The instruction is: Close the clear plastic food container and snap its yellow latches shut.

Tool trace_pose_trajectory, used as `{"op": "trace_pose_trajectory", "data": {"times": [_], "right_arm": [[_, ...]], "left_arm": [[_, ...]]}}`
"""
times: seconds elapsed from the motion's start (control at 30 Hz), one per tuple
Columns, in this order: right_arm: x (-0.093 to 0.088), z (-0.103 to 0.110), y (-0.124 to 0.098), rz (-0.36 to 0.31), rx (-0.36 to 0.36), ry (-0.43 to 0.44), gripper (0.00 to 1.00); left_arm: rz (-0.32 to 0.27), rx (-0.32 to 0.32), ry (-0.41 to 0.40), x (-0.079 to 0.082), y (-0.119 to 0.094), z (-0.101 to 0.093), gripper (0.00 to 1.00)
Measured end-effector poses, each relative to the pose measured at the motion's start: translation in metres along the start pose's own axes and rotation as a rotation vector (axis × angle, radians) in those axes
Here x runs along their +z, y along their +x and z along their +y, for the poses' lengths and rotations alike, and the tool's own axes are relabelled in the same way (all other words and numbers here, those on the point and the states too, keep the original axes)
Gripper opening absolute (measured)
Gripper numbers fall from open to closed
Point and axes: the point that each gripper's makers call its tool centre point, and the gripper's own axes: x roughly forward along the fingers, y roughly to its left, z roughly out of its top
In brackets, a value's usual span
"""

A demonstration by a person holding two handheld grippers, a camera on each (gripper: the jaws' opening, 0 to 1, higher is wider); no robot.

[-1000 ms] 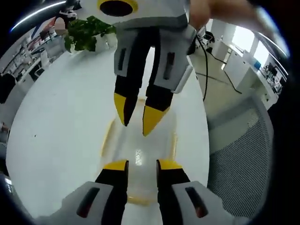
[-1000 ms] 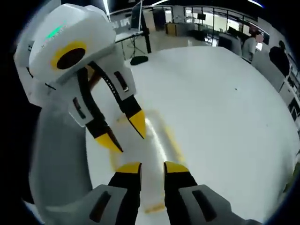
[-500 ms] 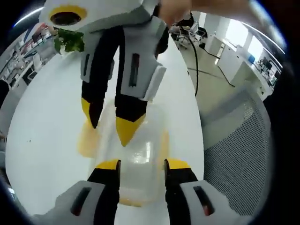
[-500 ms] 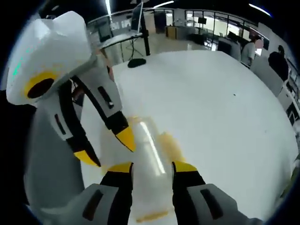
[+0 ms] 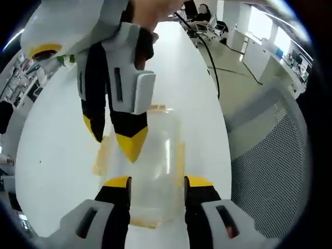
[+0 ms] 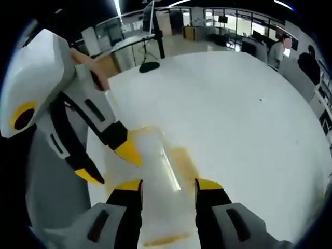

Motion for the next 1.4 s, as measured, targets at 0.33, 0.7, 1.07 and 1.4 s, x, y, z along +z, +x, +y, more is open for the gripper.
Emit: {"op": "trace_pose_trajectory", "data": {"times": [0.33, 0.7, 1.07, 1.4], "right_arm": [[-0.002, 0.003, 0.001, 0.129, 0.122, -0.064, 0.40], [0.001, 0.004, 0.011, 0.191, 0.184, -0.062, 0.43], [-0.001, 0.005, 0.014, 0.206, 0.236, -0.031, 0.44], [-0.001, 0.006, 0.013, 0.215, 0.269, -0.059, 0.39]], "left_arm": [[0.059, 0.023, 0.024, 0.001, 0.002, -0.002, 0.44], [0.155, 0.104, 0.076, -0.001, 0.007, -0.005, 0.46], [0.275, 0.186, 0.024, 0.002, 0.012, -0.001, 0.44], [0.310, 0.211, 0.036, 0.000, 0.013, 0.000, 0.42]]}}
